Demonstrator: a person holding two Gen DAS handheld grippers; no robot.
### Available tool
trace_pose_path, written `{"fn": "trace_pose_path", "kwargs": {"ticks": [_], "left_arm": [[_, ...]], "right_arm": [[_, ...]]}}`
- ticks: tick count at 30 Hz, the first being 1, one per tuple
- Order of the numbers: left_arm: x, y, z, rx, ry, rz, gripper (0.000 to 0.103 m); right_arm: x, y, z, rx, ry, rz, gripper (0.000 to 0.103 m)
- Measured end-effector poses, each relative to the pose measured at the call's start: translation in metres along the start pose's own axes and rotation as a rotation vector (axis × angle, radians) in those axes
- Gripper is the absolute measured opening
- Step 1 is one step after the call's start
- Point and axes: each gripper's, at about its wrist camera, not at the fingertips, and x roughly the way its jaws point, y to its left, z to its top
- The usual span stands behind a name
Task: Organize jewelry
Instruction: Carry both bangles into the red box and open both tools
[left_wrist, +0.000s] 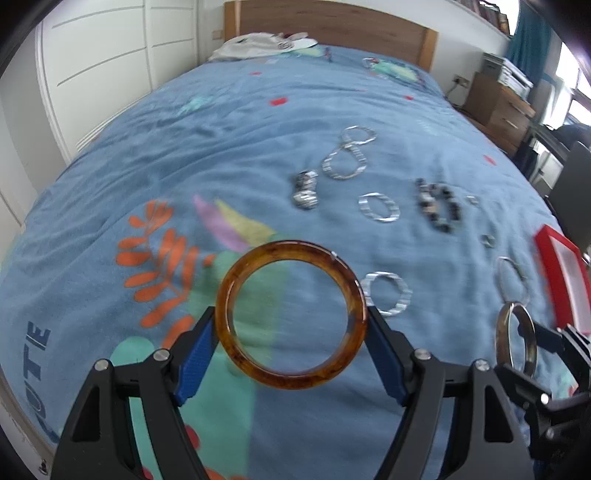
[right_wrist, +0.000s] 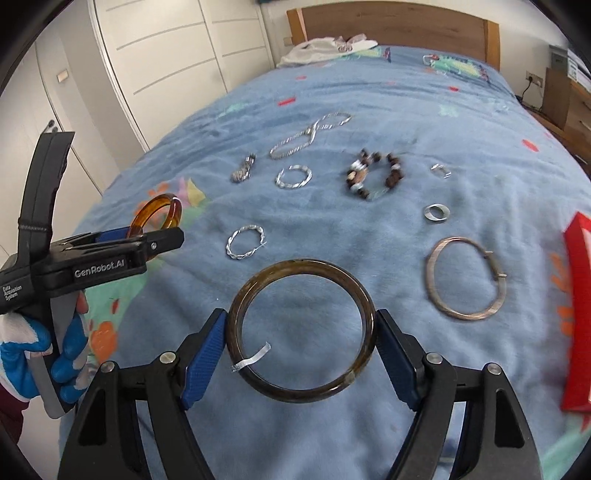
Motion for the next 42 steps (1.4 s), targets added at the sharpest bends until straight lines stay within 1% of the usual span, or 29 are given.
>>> {"fn": "trace_pose_path", "kwargs": {"ticks": [4,8,11,12,14,15,19,20,23,26,30,32,37,40,42], "left_arm": [[-0.024,-0.032,-0.003,0.033,-0.013,-0.045,0.075],[-0.041,-0.079,-0.007,0.069,-0.013,-0.126,0.075],[-0.049,-0.124,-0.009,0.115,-0.012,-0.193,0.075],[-0.051,-0.147,-0.009,0.135,-0.007,-0.226,0.075],[-0.054,-0.176,-0.008,0.167,-0.007,-0.262,0.075],[-0.055,-0.200,-0.007,0.197,-0.006,-0.285,0.075],[-0.054,-0.270,-0.006,0.283,-0.004,-0.339,0.075],[-0.051,-0.292,-0.006,0.307,0.000,-0.353,0.075],[-0.041,-0.341,-0.006,0.369,0.010,-0.375,0.075],[-0.029,-0.375,-0.005,0.418,0.018,-0.381,0.075],[-0.008,-0.413,0.004,0.478,0.025,-0.380,0.075],[0.002,-0.423,0.007,0.501,0.032,-0.375,0.075],[0.032,-0.445,0.022,0.553,0.047,-0.332,0.075],[0.050,-0.453,0.028,0.592,0.062,-0.317,0.075],[0.060,-0.458,0.029,0.619,0.075,-0.324,0.075]], "right_arm": [[-0.037,-0.023,-0.010,0.028,-0.039,-0.030,0.078],[-0.072,-0.057,-0.027,0.069,-0.067,-0.084,0.078],[-0.103,-0.098,-0.044,0.111,-0.087,-0.147,0.078],[-0.110,-0.109,-0.047,0.119,-0.092,-0.165,0.078],[-0.125,-0.137,-0.051,0.140,-0.104,-0.203,0.078],[-0.133,-0.153,-0.053,0.151,-0.110,-0.225,0.078],[-0.152,-0.206,-0.056,0.174,-0.119,-0.281,0.078],[-0.153,-0.220,-0.056,0.173,-0.114,-0.293,0.078],[-0.152,-0.252,-0.055,0.169,-0.101,-0.306,0.078],[-0.145,-0.284,-0.047,0.142,-0.083,-0.301,0.078],[-0.135,-0.314,-0.029,0.080,-0.065,-0.280,0.078],[-0.130,-0.327,-0.021,0.053,-0.061,-0.267,0.078],[-0.113,-0.350,-0.006,0.009,-0.044,-0.255,0.078],[-0.100,-0.354,-0.002,-0.036,-0.022,-0.248,0.078],[-0.091,-0.356,0.000,-0.077,-0.001,-0.239,0.078]]}}
